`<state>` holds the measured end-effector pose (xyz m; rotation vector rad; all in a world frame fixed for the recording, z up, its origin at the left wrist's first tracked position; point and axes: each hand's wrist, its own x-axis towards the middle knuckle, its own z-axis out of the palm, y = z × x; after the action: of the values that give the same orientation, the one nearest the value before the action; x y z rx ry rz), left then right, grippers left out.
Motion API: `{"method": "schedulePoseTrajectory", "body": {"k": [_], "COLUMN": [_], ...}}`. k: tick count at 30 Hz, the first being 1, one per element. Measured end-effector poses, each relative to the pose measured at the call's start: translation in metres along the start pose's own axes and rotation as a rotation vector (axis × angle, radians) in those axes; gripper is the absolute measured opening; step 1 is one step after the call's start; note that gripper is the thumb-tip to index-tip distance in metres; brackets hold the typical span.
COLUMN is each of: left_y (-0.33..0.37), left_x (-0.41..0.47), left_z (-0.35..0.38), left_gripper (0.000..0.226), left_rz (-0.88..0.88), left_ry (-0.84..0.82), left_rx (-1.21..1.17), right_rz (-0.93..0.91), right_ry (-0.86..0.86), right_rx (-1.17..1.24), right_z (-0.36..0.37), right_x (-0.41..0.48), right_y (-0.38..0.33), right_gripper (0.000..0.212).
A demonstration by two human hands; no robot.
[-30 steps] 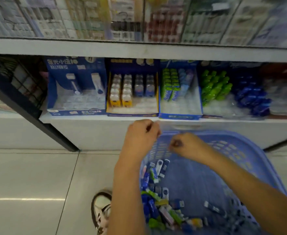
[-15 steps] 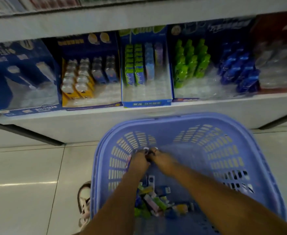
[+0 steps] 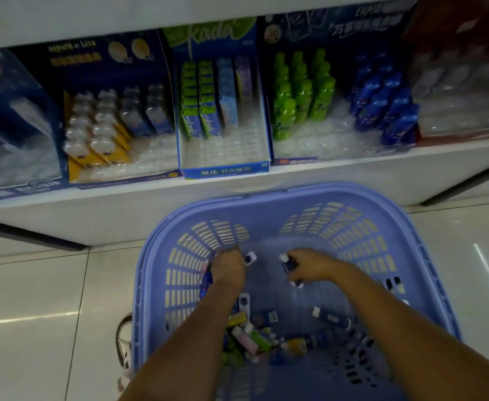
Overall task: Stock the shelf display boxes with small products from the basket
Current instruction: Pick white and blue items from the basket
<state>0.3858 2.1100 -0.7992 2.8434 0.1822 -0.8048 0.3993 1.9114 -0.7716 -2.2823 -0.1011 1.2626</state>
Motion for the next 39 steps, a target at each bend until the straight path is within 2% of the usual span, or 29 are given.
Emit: {"method": "schedulePoseTrajectory", "body": {"k": [1,4,7,9,12,14,17,18,20,25,29,34,39], "left_y": [0.003,0.008,0.003,-0.006,-0.028,-0.046,-0.083,-0.096,-0.119,-0.166,-0.198,-0.227,-0.242], "left_x": [-0.005,-0.02,-0.04,-0.055,-0.084,-0.105,-0.134,-0.144,-0.157,-0.159,-0.151,-0.147,-0.147], "left_z": [-0.004,-0.024,-0.065,-0.099,-0.151,-0.185,-0.227,-0.238,-0.253,-0.268,-0.275,-0.269,-0.259], "left_gripper": [0.023,0.015,0.044,0.034,0.017,0.019,0.014,0.009,0.016,0.01,0.019,0.028,0.025], "left_rz": [0.006,0.088,0.128,0.146,0.154,0.173,0.269,0.298,0.312,0.103,-0.091,-0.242,-0.247], "left_ry": [-0.007,-0.009,-0.026,-0.08,-0.117,-0.06,0.113,0.176,0.304,0.618,0.701,0.83,0.937], "left_rx": [-0.091,-0.415,-0.693,-0.81,-1.118,-1.308,-1.514,-1.544,-1.56,-1.581,-1.689,-1.682,-1.624], "right_rz": [-0.01,-0.031,-0.116,-0.204,-0.354,-0.459,-0.577,-0.614,-0.687,-0.82,-0.867,-0.939,-0.845], "right_ry": [0.011,0.022,0.03,0.056,0.154,0.248,0.418,0.457,0.501,0.651,0.745,0.838,0.882], "right_rx": [0.071,0.298,0.471,0.548,0.576,0.568,0.594,0.629,0.656,0.523,0.359,0.113,-0.252], "right_z": [-0.005,-0.023,-0.04,-0.051,-0.064,-0.068,-0.07,-0.07,-0.069,-0.065,-0.054,-0.041,-0.043], "right_x": [-0.005,-0.025,-0.053,-0.074,-0.102,-0.114,-0.125,-0.127,-0.128,-0.106,-0.073,-0.031,0.005], "right_y": [-0.002,-0.017,-0.042,-0.063,-0.103,-0.134,-0.186,-0.203,-0.239,-0.334,-0.404,-0.467,-0.506], "right_gripper": [0.014,0.022,0.022,0.021,0.016,0.009,0.011,0.012,0.011,0.011,0.015,0.012,0.018]}}
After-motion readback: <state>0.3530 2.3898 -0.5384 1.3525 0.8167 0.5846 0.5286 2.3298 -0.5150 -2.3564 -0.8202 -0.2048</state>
